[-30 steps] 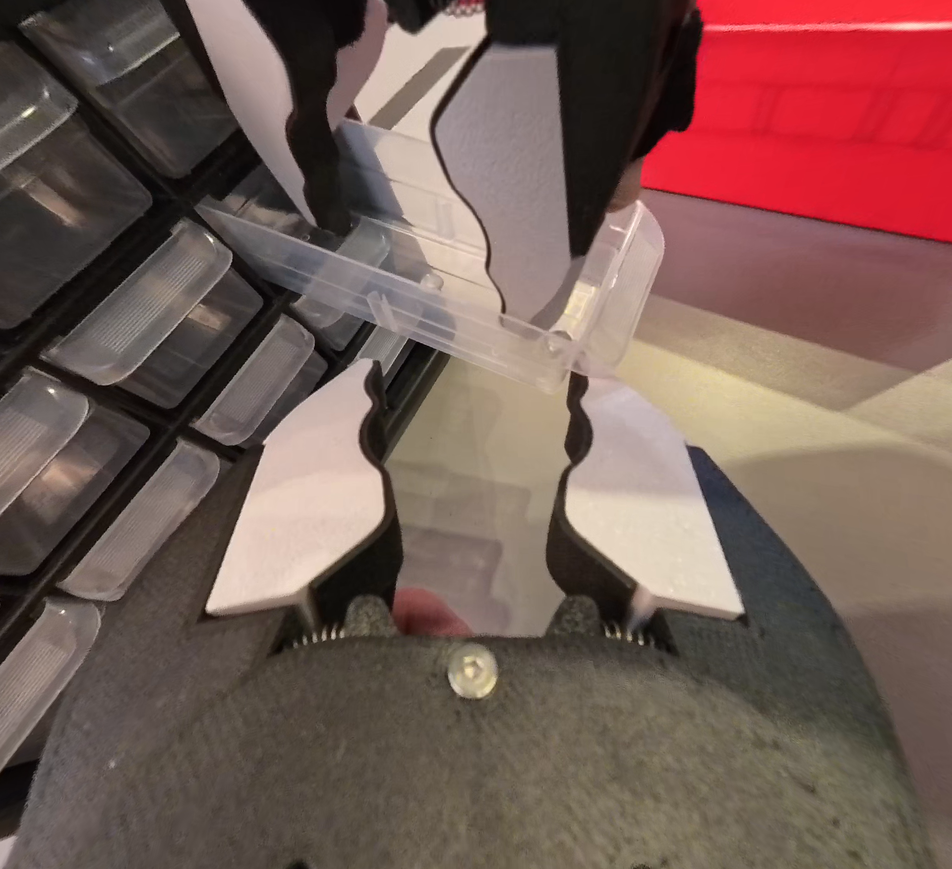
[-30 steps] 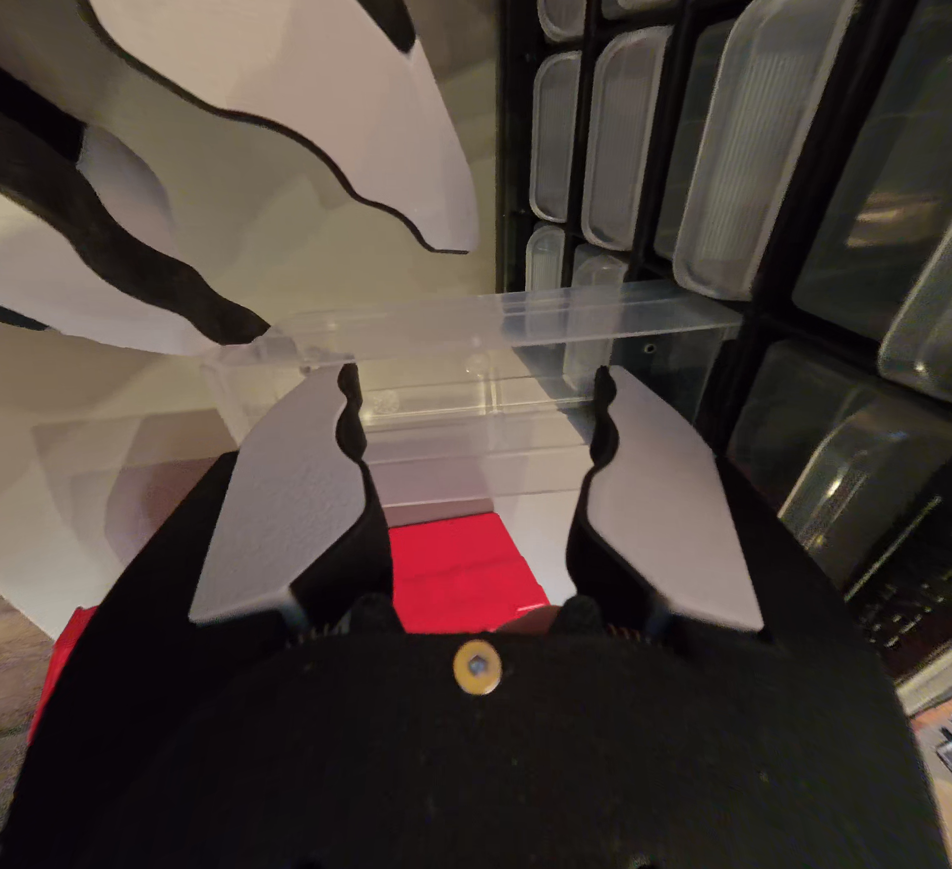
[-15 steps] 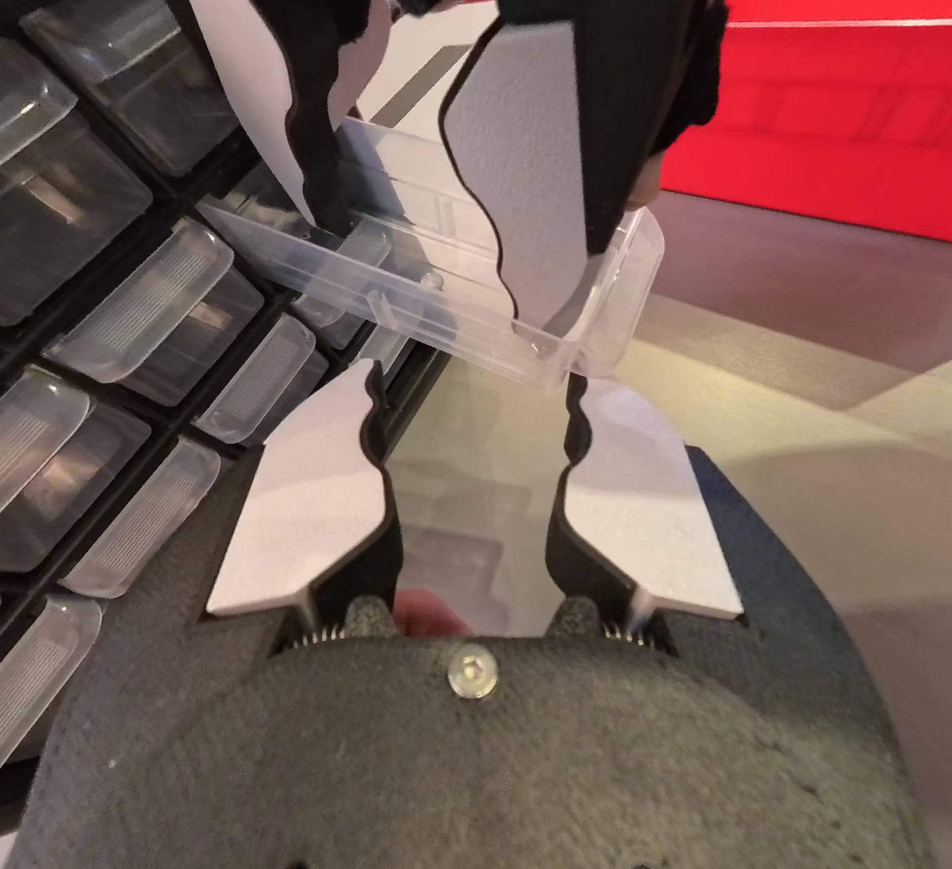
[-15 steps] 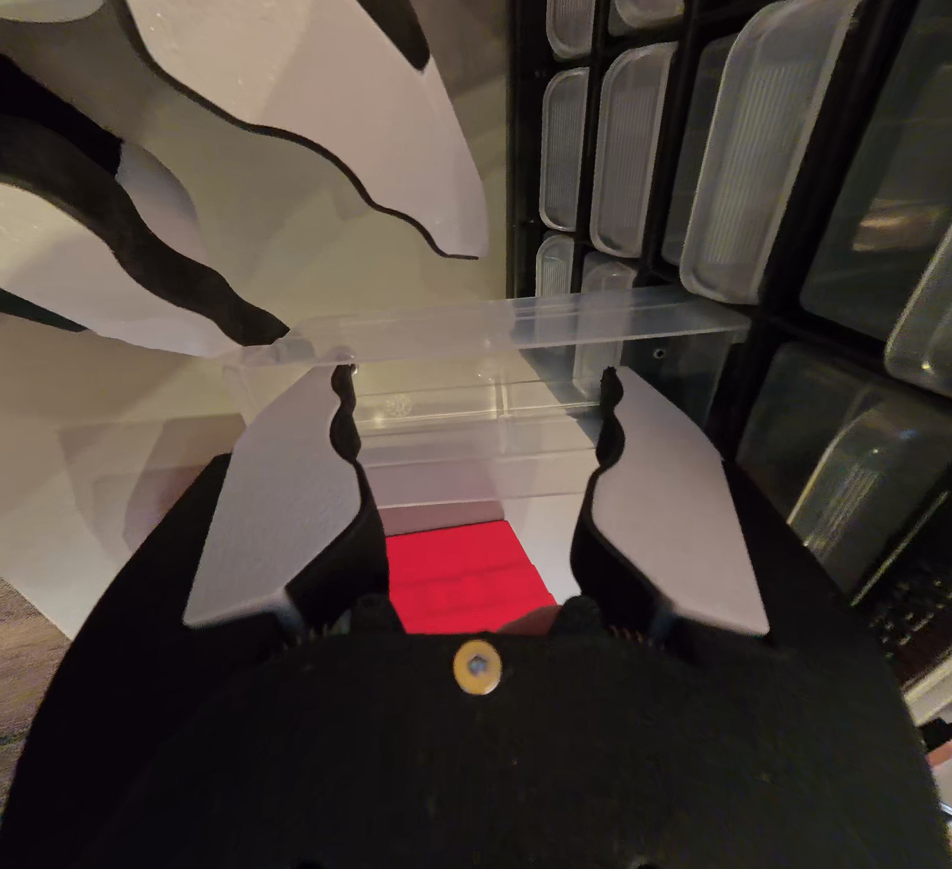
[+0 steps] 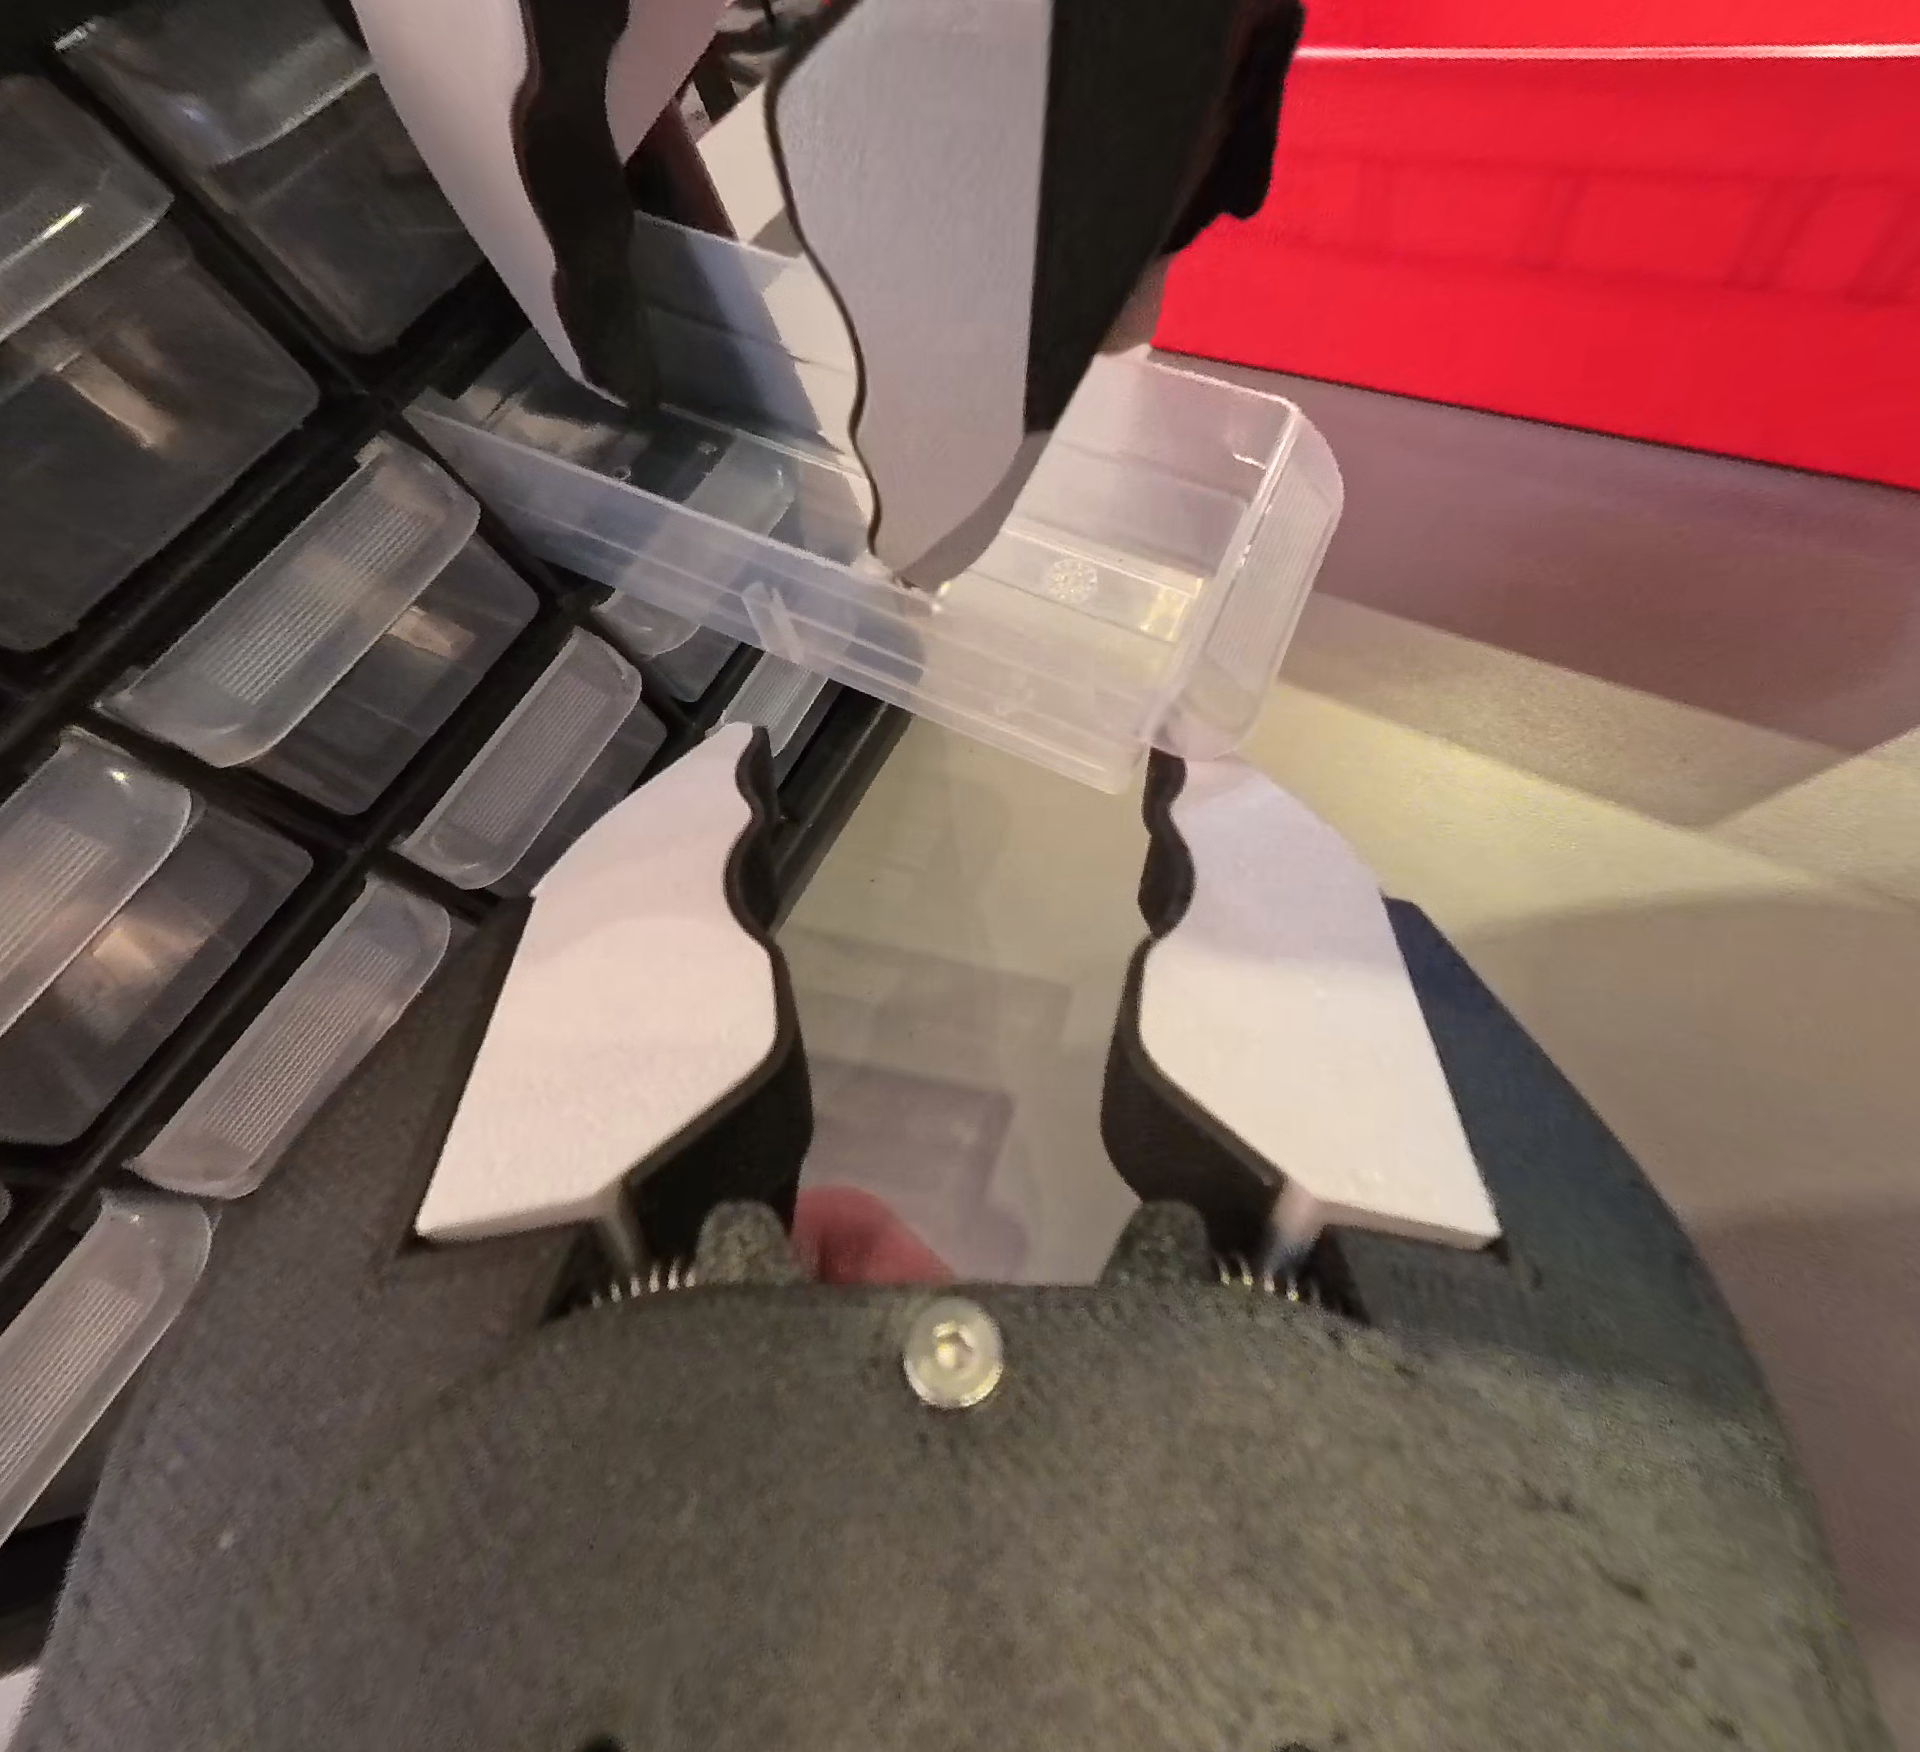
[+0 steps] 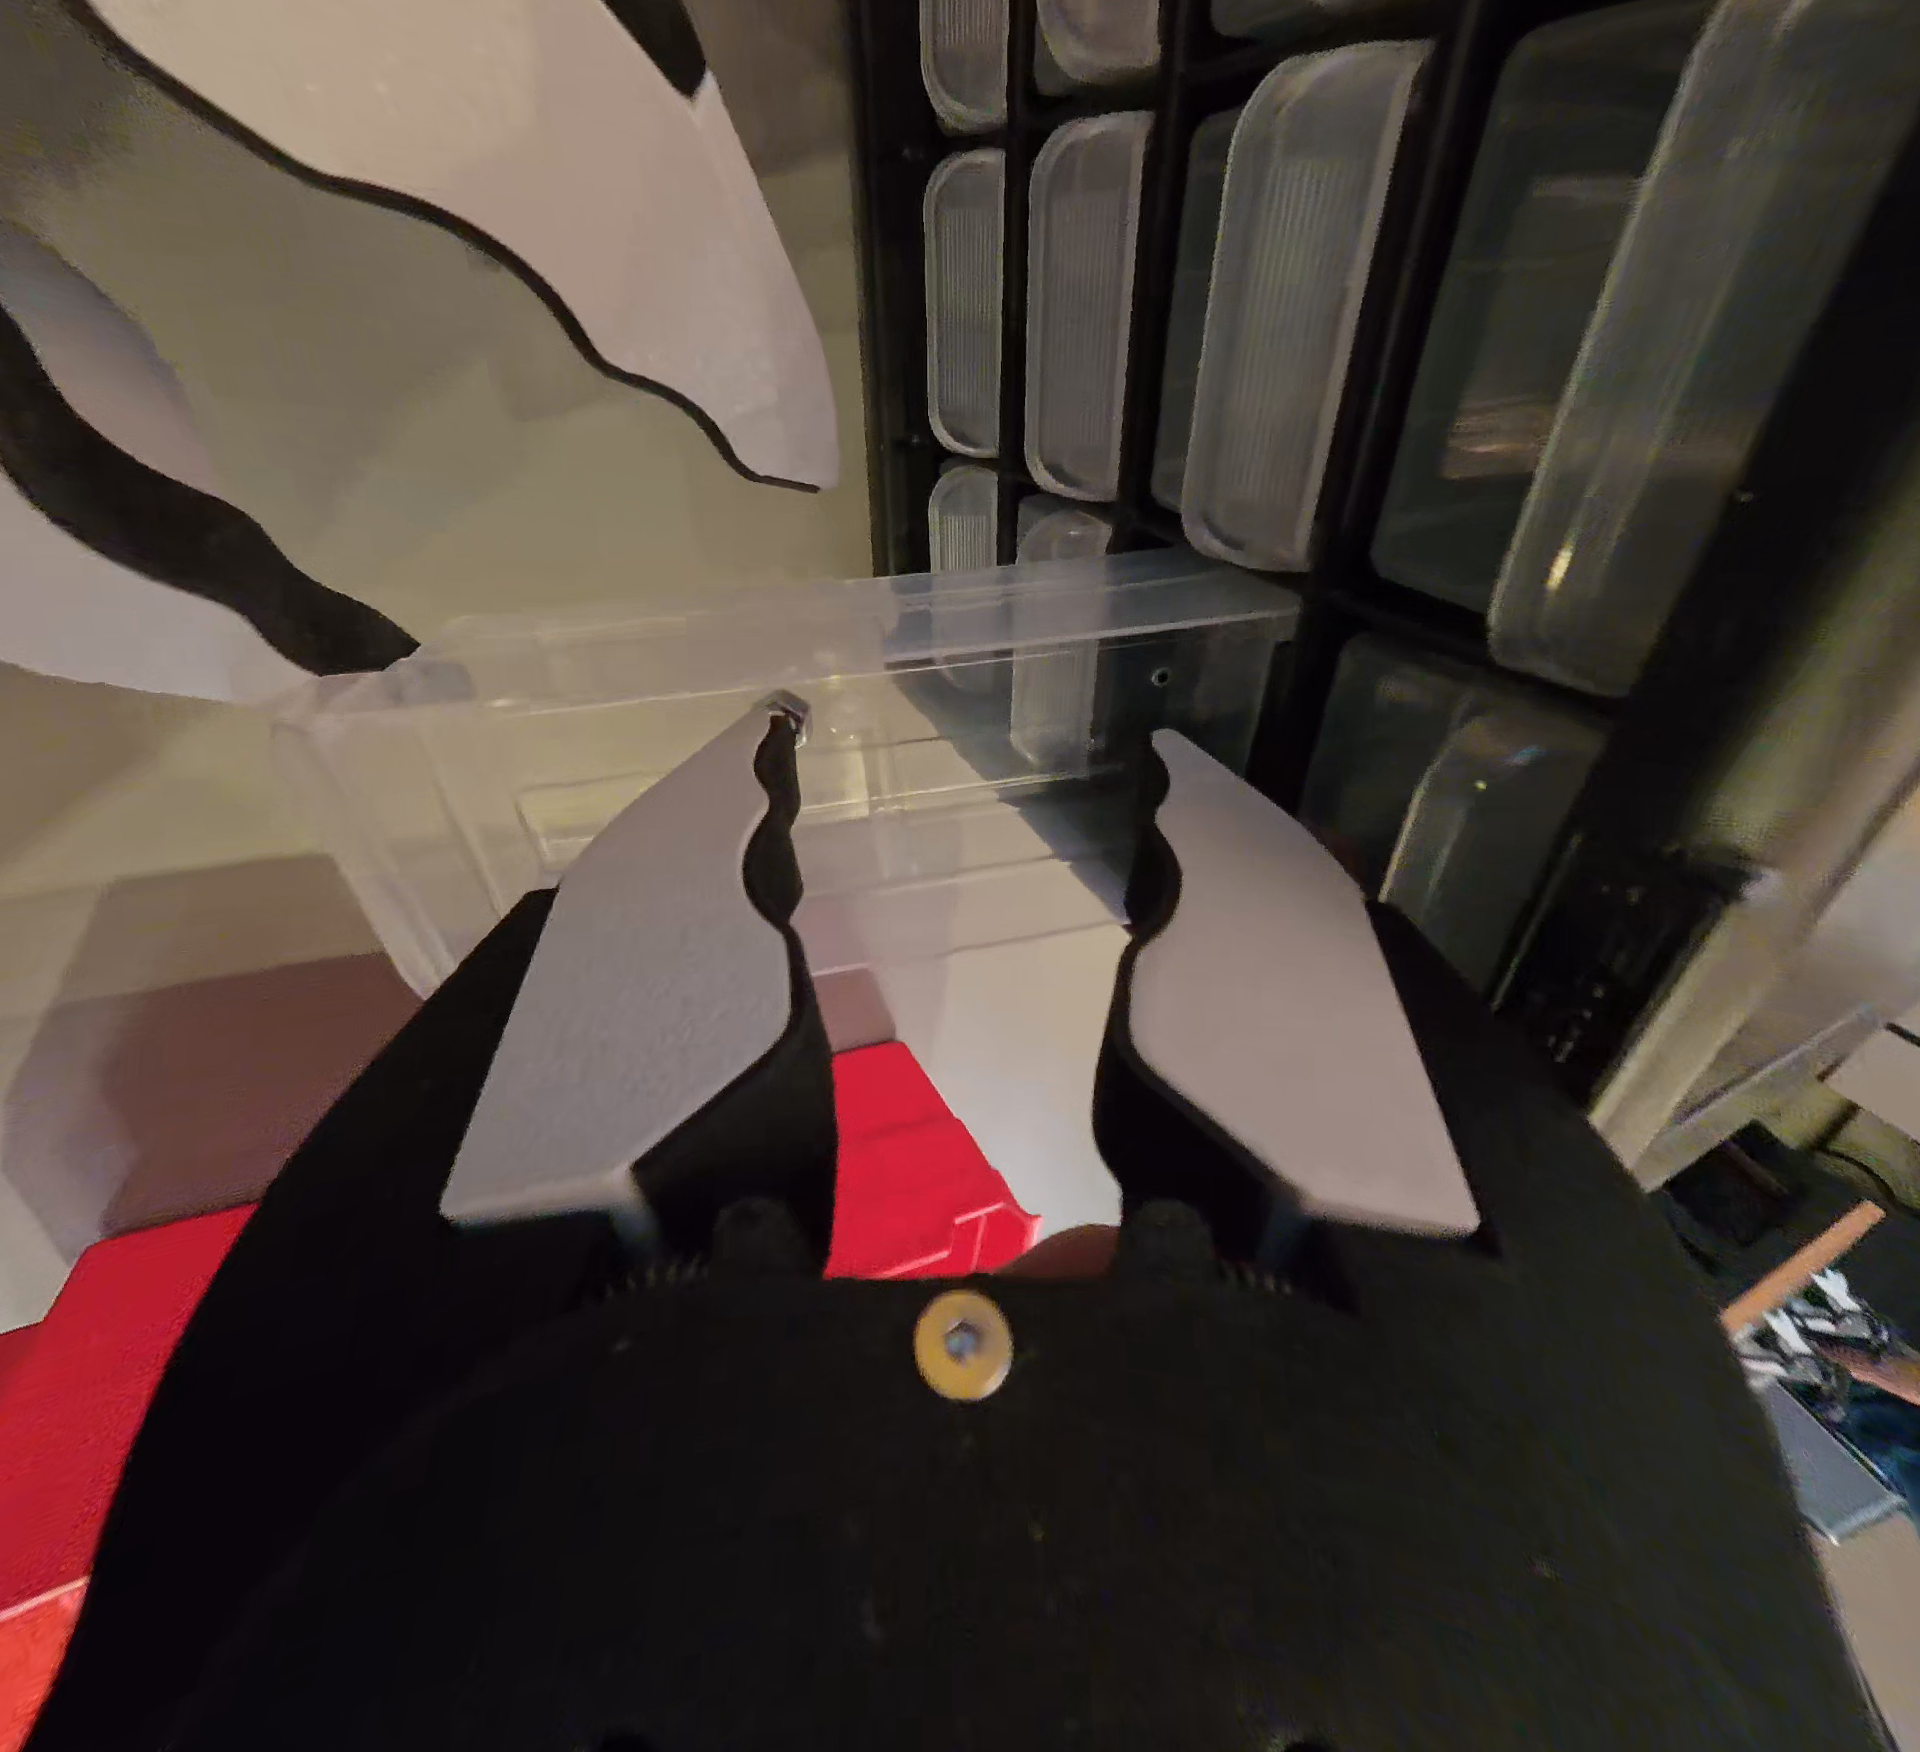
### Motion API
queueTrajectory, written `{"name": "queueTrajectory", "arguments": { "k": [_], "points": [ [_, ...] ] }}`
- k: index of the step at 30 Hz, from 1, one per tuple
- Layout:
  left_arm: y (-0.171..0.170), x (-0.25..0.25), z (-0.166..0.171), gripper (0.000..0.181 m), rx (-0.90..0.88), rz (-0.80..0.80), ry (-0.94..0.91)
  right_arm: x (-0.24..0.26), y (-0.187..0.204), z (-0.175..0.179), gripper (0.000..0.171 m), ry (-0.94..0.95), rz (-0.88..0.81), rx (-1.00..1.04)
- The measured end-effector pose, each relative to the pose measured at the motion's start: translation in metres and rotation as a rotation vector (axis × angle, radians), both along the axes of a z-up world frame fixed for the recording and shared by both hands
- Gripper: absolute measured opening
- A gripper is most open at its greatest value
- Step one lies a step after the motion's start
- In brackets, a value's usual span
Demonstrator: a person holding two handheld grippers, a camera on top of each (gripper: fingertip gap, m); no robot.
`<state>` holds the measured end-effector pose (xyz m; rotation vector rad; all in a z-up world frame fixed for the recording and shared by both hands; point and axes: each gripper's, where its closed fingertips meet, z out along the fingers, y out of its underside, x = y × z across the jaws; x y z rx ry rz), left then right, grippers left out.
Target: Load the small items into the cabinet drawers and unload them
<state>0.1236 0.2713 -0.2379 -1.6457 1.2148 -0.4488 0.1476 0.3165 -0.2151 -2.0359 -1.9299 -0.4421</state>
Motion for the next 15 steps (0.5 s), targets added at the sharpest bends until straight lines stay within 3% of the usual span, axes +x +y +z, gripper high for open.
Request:
{"name": "queueTrajectory", "arguments": {
  "k": [1,9,15],
  "points": [
    [0.000,0.000,0.000,0.067,0.001,0.000,0.001,-0.001,-0.001,0.001,0.059,0.019,0.008,-0.002],
    [0.000,-0.001,-0.001,0.067,-0.003,0.004,0.004,-0.002,-0.017,-0.008,0.045,0.038,0.091,-0.076],
    [0.000,-0.001,-0.001,0.067,-0.001,0.007,-0.001,-0.002,-0.025,-0.012,0.045,0.013,0.112,-0.122]
  ]
}}
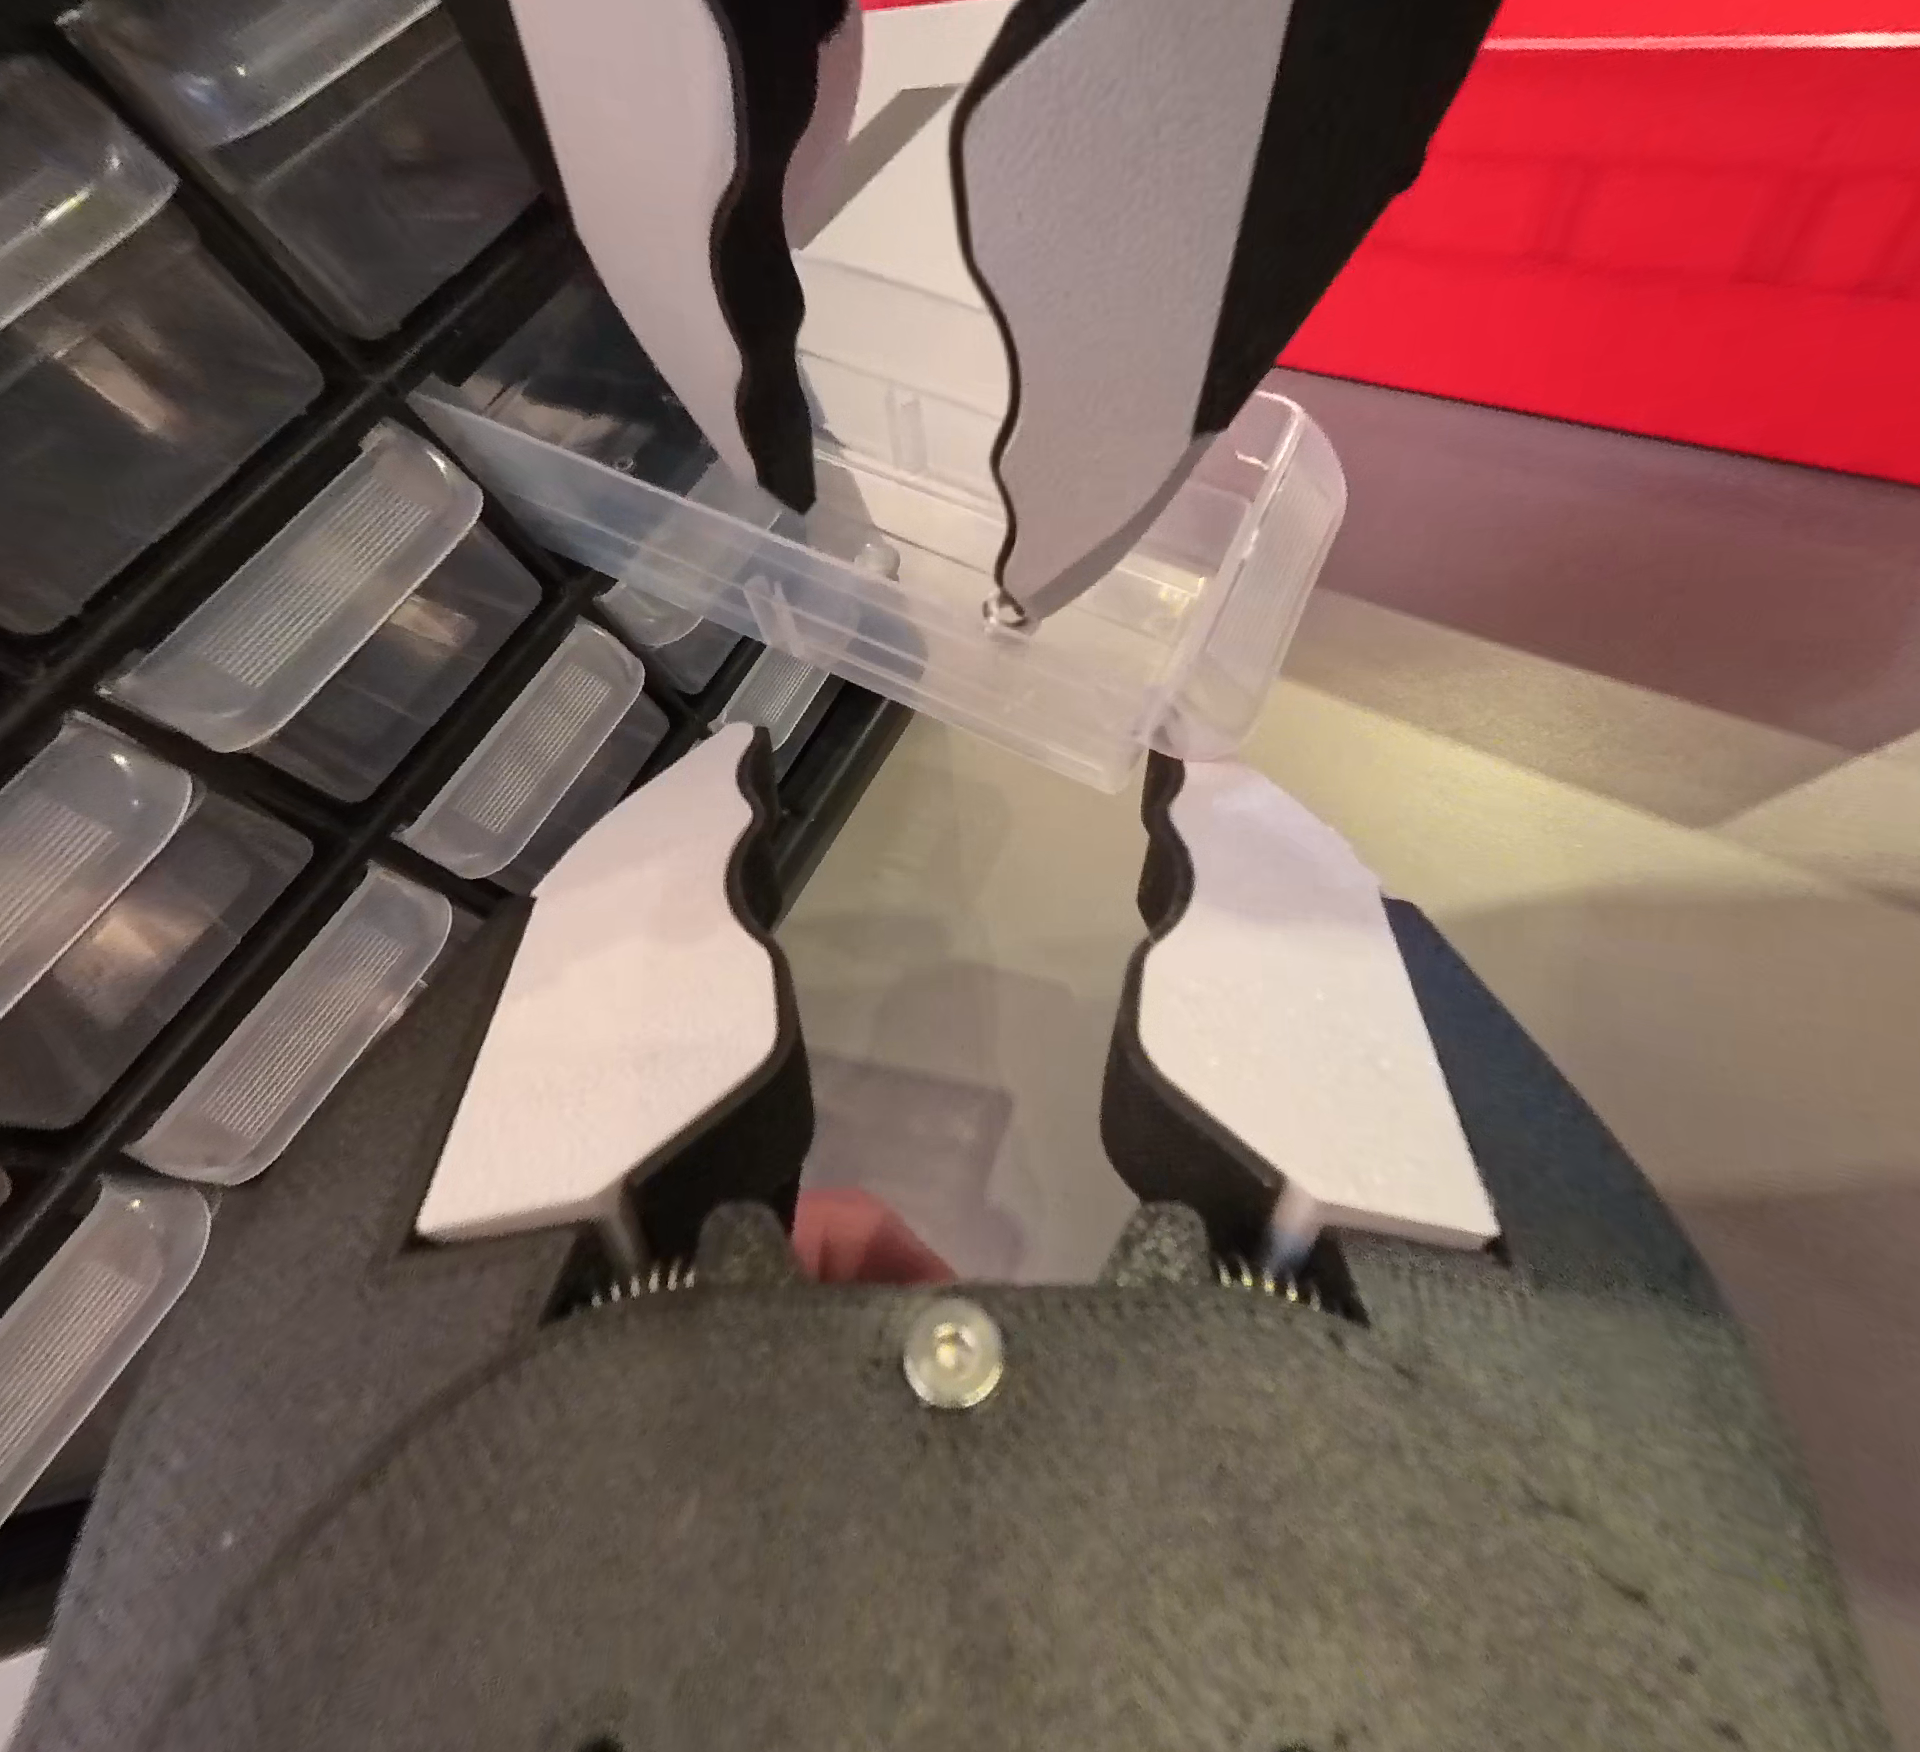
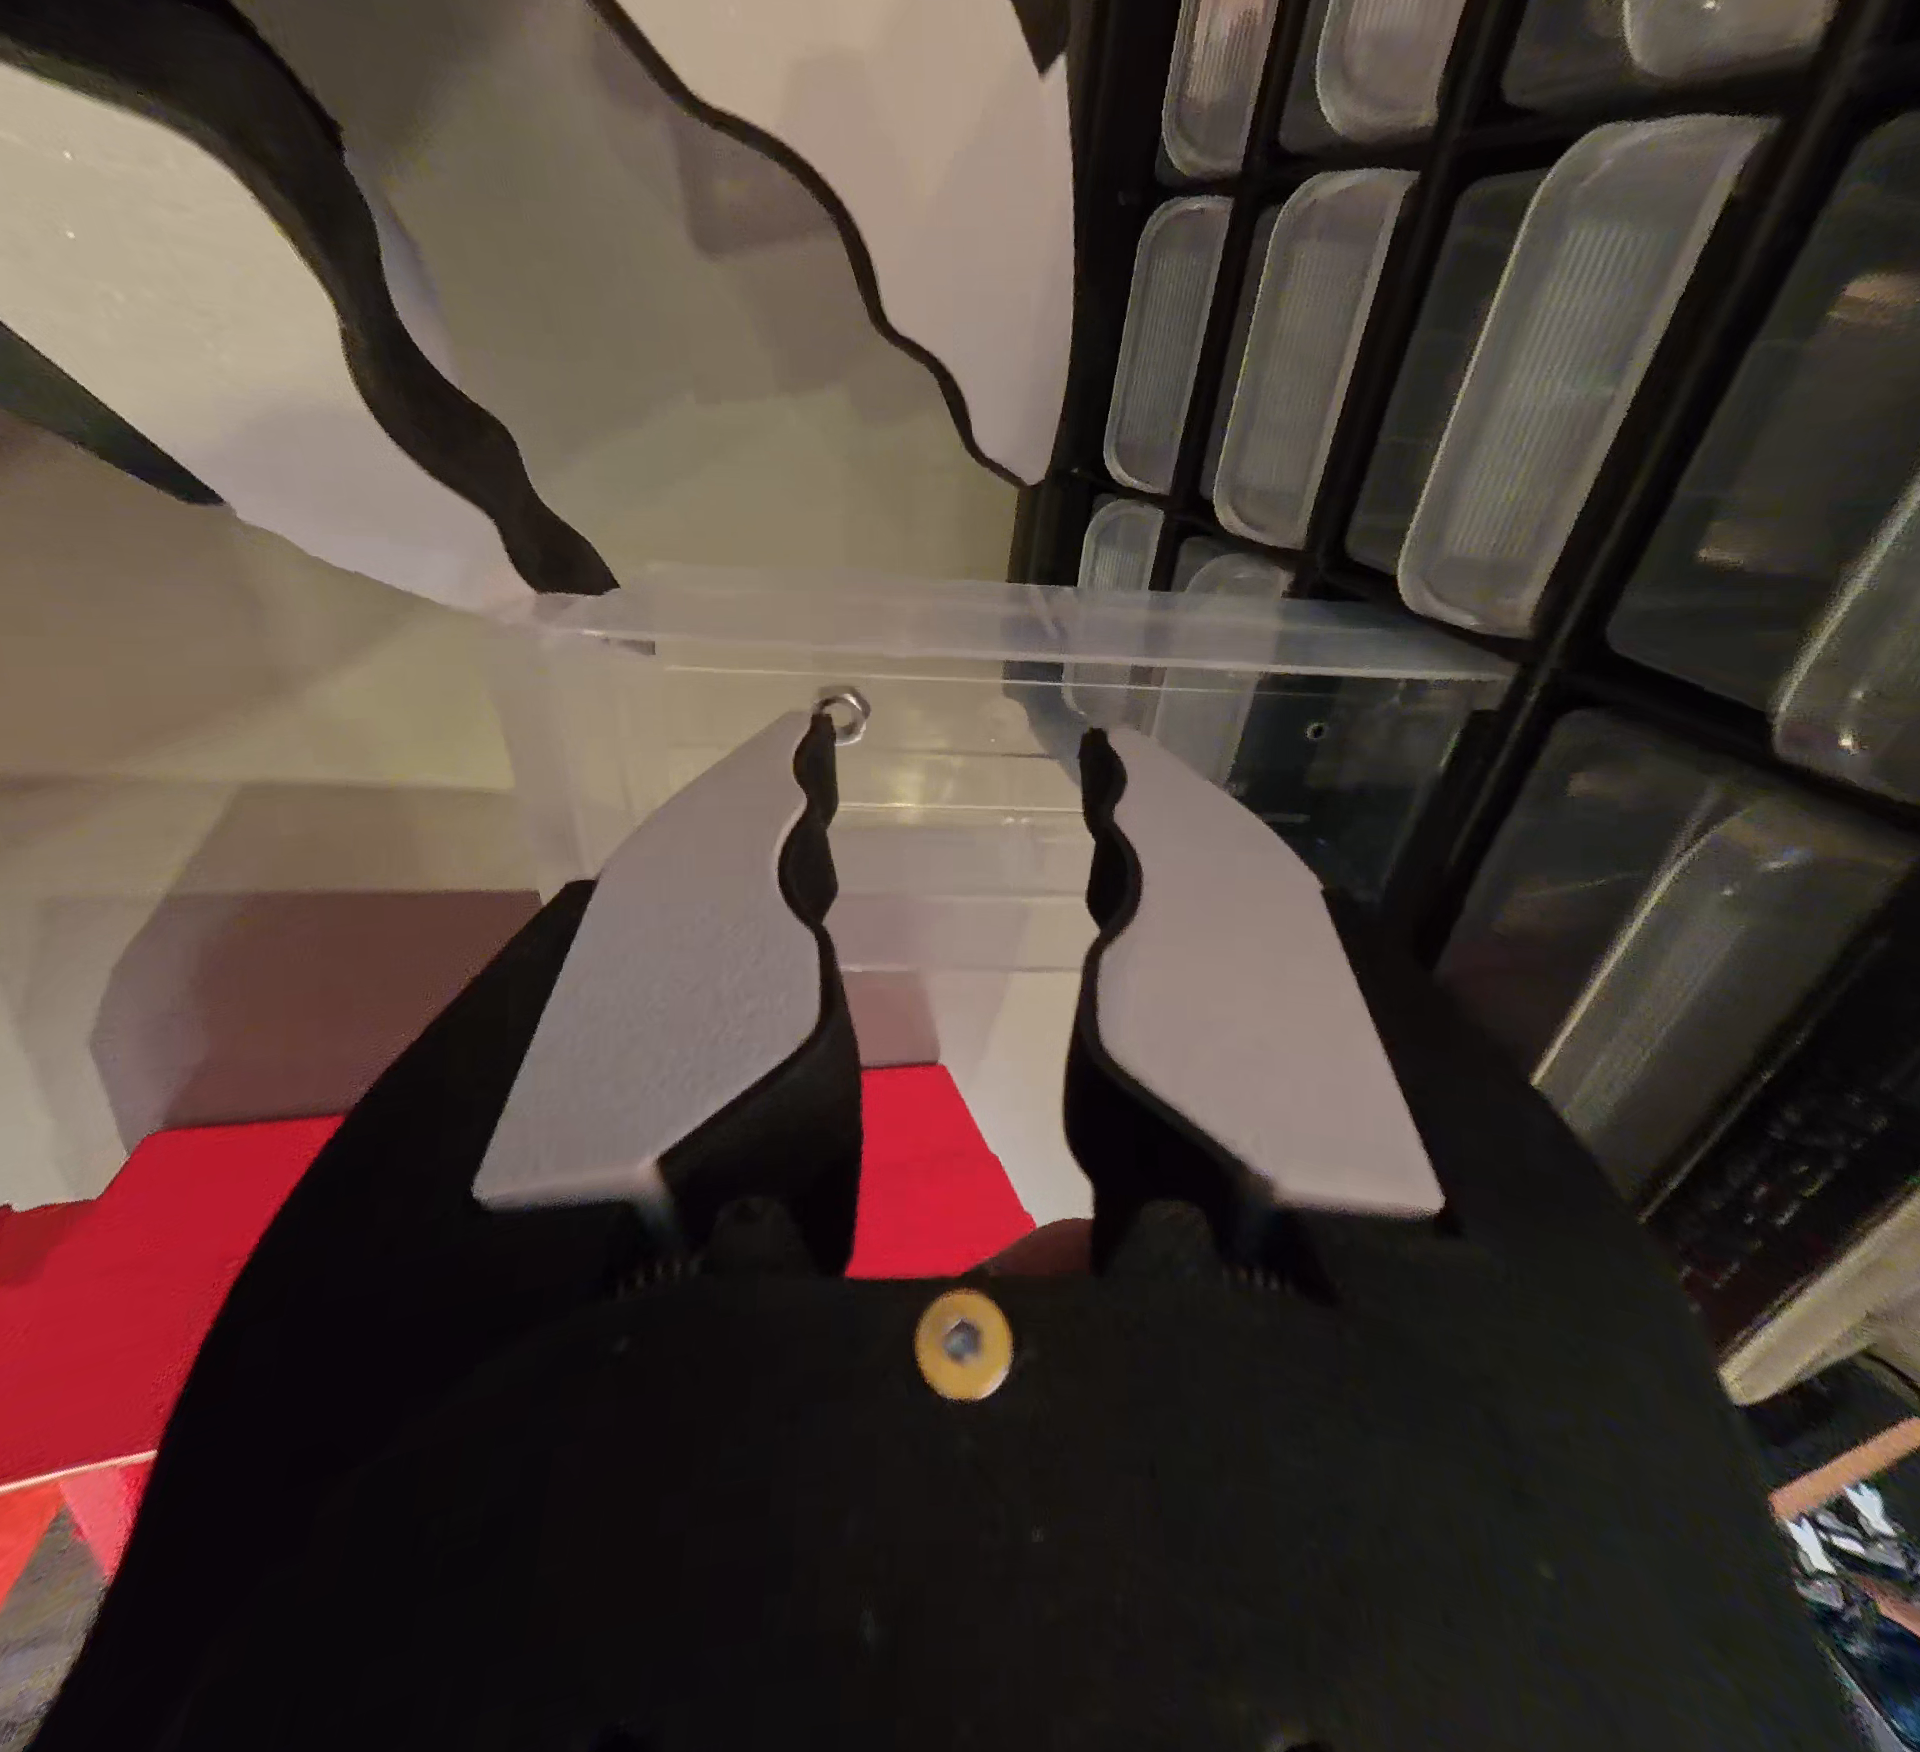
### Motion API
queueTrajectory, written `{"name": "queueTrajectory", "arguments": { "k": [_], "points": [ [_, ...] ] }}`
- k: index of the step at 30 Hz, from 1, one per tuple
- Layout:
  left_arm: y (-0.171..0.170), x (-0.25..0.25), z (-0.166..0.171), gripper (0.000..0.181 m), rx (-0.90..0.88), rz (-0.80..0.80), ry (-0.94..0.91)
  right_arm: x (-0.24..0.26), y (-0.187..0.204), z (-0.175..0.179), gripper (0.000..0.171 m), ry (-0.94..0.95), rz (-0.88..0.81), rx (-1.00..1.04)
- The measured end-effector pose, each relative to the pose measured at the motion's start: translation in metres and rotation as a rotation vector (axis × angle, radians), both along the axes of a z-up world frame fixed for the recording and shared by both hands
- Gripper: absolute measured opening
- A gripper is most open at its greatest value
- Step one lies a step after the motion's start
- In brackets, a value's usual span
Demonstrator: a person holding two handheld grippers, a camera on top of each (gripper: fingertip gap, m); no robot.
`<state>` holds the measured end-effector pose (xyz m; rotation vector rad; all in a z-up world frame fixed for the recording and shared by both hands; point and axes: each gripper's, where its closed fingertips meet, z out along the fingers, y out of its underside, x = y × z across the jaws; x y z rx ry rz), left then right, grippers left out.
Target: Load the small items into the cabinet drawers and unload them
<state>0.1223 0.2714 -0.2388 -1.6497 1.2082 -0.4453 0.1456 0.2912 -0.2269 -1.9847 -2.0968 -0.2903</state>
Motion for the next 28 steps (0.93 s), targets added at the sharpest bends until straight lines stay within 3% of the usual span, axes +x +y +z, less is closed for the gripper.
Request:
{"name": "queueTrajectory", "arguments": {
  "k": [12,18,28],
  "points": [
    [0.000,0.000,0.004,0.066,-0.018,0.008,-0.031,0.001,0.007,0.005,0.033,-0.017,-0.001,0.045],
    [0.008,-0.005,0.016,0.058,-0.039,0.049,-0.098,-0.003,0.001,0.013,0.031,0.053,0.005,-0.028],
    [0.009,-0.004,0.017,0.060,-0.044,0.046,-0.097,-0.002,-0.002,0.008,0.028,0.008,0.022,-0.131]
  ]
}}
